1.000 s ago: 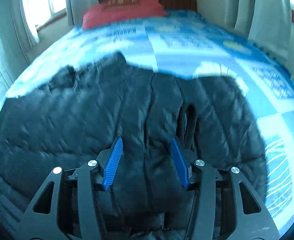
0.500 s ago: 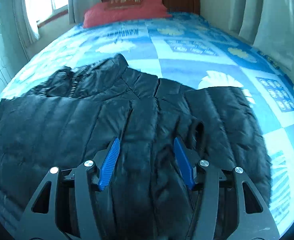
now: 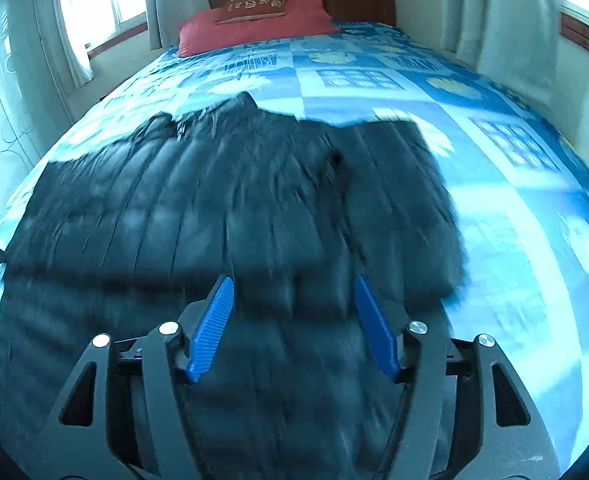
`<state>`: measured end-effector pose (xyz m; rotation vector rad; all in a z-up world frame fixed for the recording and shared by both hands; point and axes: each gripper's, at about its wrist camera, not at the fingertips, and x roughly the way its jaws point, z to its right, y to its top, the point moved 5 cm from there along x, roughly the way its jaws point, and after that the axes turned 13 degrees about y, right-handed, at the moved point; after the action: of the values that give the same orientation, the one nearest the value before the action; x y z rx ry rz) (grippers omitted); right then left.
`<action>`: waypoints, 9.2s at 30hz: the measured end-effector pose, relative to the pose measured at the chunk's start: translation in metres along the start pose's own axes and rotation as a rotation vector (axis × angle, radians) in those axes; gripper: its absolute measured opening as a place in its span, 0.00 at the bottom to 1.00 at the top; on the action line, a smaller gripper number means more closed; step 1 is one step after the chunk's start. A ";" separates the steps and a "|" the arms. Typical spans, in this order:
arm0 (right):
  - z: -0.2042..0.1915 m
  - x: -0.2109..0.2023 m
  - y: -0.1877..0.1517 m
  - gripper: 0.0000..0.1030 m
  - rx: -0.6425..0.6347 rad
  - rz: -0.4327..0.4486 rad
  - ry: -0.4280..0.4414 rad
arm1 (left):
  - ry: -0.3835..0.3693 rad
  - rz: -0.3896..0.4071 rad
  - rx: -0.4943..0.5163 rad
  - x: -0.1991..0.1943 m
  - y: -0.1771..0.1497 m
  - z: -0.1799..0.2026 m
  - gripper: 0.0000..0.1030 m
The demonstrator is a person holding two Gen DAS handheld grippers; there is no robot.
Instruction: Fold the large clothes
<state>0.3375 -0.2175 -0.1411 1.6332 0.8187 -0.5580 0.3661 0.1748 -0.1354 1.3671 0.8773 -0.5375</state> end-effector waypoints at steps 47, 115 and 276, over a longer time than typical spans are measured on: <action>0.002 -0.182 -0.251 0.11 0.262 -0.012 0.273 | -0.357 -0.112 -0.153 -0.157 -0.236 -0.044 0.16; 0.057 -0.002 0.011 0.26 0.511 0.059 0.505 | -0.423 -0.125 -0.154 -0.030 -0.004 0.021 0.26; 0.043 -0.136 -0.160 0.19 0.346 0.060 0.256 | -0.157 -0.044 -0.310 -0.124 -0.181 -0.049 0.25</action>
<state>0.1314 -0.2744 -0.1523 2.0714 0.8902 -0.4717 0.1418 0.1742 -0.1457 1.0128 0.8250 -0.5114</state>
